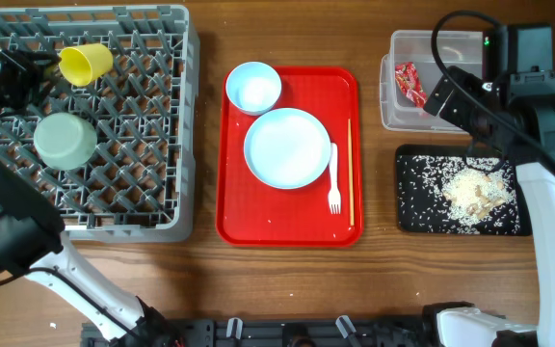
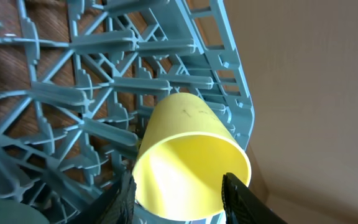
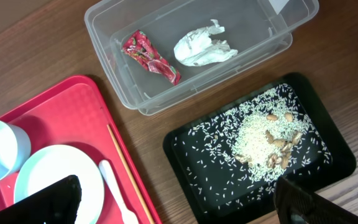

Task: Sort waste into correct bins and load items into the dishwasher rack
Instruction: 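Lift the yellow cup out of the small bowl and carry it to the rack, then set the yellow cup upright in the rack's upper left area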

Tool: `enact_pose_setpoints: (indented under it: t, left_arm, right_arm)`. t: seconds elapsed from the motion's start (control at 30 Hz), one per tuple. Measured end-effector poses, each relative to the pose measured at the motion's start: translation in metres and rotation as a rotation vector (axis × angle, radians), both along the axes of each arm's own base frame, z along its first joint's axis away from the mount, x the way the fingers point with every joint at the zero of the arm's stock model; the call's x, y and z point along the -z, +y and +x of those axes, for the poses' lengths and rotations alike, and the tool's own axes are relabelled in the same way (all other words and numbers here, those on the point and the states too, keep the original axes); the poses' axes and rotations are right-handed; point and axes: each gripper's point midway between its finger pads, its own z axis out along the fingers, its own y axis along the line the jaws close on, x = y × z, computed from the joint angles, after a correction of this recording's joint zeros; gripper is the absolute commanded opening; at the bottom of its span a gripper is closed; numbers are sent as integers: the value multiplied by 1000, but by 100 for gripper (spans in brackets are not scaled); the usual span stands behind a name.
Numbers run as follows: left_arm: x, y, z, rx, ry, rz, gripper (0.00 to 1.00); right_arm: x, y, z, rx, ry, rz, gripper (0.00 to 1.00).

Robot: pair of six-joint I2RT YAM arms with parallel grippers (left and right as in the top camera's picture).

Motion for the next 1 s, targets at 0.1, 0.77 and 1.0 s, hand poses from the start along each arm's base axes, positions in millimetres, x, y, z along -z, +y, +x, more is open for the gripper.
enact_pose_setpoints:
  t: [0.1, 0.77, 1.0]
  left_arm:
    - [-5, 3, -4, -8, 1, 1, 4]
    - [-80, -132, 25, 185, -71, 501, 4]
    - [-31, -86, 33, 55, 113, 768, 4]
  right_arm:
    - [0, 0, 0, 0, 0, 0, 99]
    - [0, 0, 0, 0, 0, 0, 100]
    - [0, 0, 0, 0, 0, 0, 100]
